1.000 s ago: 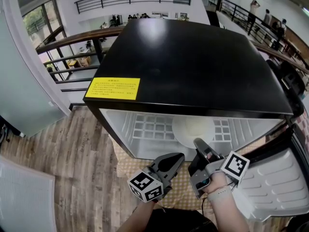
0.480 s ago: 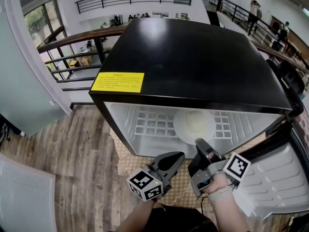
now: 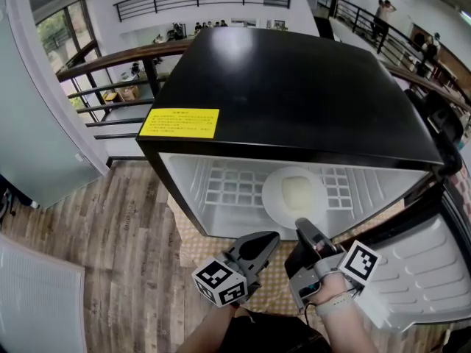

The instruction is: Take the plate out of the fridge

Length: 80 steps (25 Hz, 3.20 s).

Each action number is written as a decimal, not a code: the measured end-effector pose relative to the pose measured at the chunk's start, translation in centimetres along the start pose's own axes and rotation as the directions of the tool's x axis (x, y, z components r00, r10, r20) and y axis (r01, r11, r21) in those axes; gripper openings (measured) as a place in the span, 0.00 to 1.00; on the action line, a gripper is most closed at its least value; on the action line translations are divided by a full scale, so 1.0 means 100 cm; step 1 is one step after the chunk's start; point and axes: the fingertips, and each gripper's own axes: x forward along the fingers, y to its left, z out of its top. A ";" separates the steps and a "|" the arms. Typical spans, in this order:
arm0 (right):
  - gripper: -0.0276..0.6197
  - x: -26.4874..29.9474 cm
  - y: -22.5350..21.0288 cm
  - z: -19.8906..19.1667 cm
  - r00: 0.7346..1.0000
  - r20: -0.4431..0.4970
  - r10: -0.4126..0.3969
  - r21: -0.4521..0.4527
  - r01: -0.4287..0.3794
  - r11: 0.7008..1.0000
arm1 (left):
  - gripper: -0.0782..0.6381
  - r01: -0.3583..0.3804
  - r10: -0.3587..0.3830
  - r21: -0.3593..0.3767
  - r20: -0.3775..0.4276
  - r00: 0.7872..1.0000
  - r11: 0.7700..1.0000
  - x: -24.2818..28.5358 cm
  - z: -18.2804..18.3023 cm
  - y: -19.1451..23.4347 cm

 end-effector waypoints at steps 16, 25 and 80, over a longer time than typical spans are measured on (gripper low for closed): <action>0.12 0.002 -0.004 0.010 0.999 0.042 -0.019 -0.005 0.019 1.000 | 0.12 -0.002 0.002 -0.006 0.002 1.000 1.000 -0.001 -0.001 0.001; 0.12 0.009 -0.003 0.014 0.999 0.048 -0.022 -0.017 0.023 1.000 | 0.12 0.002 -0.002 -0.006 0.001 1.000 1.000 0.002 -0.001 0.001; 0.11 -0.018 -0.009 0.010 0.978 0.144 0.151 0.111 -0.168 0.980 | 0.12 -0.008 0.008 0.001 -0.014 1.000 1.000 -0.015 -0.003 -0.016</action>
